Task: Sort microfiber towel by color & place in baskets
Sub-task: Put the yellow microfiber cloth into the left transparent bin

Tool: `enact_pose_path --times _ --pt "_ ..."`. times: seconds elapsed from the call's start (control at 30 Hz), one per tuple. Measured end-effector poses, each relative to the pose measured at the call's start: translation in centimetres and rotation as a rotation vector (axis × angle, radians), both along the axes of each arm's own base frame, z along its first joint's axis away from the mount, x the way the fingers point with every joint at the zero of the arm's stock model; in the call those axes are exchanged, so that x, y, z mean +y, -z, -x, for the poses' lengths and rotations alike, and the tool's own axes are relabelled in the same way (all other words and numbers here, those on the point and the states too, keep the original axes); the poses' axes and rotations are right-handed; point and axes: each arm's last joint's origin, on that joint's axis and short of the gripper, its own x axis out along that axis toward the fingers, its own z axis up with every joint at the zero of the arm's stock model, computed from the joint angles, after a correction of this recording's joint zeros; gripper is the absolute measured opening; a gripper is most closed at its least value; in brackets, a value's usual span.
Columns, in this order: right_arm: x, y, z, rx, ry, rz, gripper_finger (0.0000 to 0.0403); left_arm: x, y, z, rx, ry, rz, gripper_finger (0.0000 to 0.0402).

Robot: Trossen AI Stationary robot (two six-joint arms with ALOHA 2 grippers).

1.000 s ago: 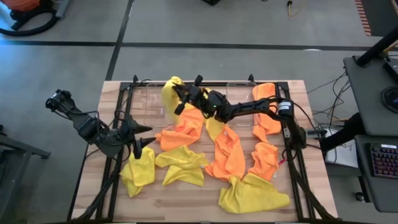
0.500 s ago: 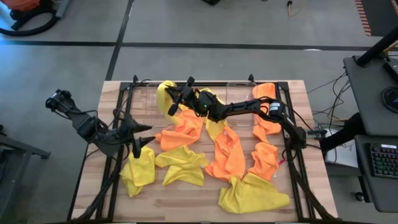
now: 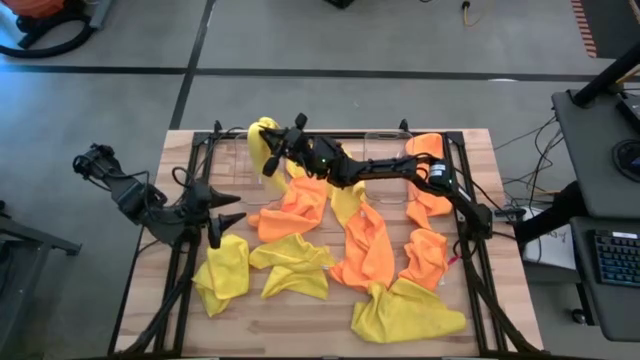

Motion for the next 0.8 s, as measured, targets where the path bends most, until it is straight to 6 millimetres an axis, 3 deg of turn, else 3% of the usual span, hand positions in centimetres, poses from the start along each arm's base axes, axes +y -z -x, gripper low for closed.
enact_pose_path --times 0.17,0.33,0.43,0.8 --pt "-0.6 -1.4 -0.2 0.000 -0.053 -0.023 0.0009 0.1 0.0 0.1 0.000 0.004 -0.009 0.0232" --pt "-0.6 -1.0 -0.6 0.071 -0.099 -0.069 0.0009 0.0 0.0 0.0 0.006 0.006 -0.015 0.0232" --pt "-0.5 0.2 -0.5 0.095 -0.188 -0.104 0.0009 0.0 0.0 0.0 0.007 0.007 -0.017 0.0232" --pt "-0.1 4.0 -0.2 0.216 -0.258 -0.187 0.0009 0.0 0.0 -0.1 0.010 0.007 -0.029 0.0232"
